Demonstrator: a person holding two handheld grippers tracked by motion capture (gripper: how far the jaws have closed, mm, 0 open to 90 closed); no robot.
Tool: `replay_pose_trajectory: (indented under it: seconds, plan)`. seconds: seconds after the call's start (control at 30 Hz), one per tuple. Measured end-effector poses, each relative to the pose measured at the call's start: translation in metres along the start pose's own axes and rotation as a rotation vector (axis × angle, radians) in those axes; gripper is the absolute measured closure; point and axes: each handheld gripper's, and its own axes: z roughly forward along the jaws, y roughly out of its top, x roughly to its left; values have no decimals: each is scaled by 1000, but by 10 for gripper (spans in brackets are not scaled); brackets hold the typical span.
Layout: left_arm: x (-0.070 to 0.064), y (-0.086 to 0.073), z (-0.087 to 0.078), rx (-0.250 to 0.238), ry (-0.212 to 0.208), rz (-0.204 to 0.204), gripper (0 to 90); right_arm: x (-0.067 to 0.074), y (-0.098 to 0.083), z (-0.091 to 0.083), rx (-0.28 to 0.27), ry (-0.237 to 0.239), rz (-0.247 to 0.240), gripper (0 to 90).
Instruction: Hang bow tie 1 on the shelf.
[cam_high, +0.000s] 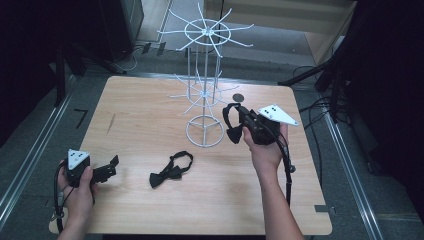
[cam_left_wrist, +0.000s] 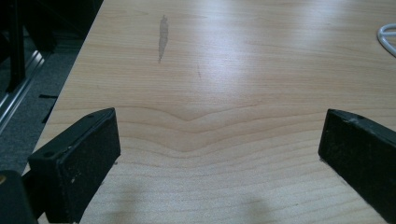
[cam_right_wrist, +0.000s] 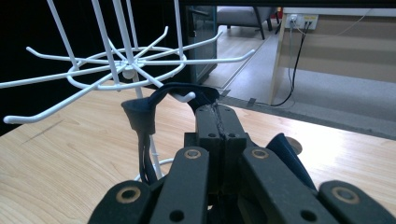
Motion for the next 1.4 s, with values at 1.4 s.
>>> replay_pose_trajectory:
  seconds: [1.4]
  plan:
    - [2,0,0,-5,-4,-7,0,16,-19,51,-10,55,145,900]
